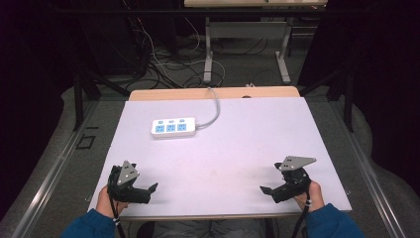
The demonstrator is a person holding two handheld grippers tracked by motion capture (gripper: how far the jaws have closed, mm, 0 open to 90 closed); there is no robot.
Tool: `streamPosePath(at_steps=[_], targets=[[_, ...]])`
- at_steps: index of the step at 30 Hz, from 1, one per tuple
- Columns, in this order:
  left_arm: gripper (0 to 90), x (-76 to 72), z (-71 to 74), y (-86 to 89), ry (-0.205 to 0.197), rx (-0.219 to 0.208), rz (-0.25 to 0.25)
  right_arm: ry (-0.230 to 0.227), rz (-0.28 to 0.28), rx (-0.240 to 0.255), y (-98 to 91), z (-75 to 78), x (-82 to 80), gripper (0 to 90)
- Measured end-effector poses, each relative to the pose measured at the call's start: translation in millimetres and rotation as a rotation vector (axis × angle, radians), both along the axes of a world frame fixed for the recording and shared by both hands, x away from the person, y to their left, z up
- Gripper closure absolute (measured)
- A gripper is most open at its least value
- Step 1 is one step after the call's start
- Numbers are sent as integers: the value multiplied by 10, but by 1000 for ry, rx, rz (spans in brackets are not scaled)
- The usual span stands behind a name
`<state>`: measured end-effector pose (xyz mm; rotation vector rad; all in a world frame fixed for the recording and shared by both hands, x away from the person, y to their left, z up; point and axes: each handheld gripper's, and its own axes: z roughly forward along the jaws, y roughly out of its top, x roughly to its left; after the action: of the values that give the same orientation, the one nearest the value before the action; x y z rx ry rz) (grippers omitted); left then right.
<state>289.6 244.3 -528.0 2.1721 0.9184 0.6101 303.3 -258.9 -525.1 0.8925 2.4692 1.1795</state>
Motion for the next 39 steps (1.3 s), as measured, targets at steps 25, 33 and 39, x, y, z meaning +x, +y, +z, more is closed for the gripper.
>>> streamPosePath(at_steps=[25,33,39], targets=[[0,108,2,-113,9,54,-10,14,-4,1,5,-15,14,5],[0,159,12,-129,5,55,4,2,6,-7,2,-18,28,5],[0,204,11,-145,-6,56,10,9,-11,-6,8,-16,16,7]])
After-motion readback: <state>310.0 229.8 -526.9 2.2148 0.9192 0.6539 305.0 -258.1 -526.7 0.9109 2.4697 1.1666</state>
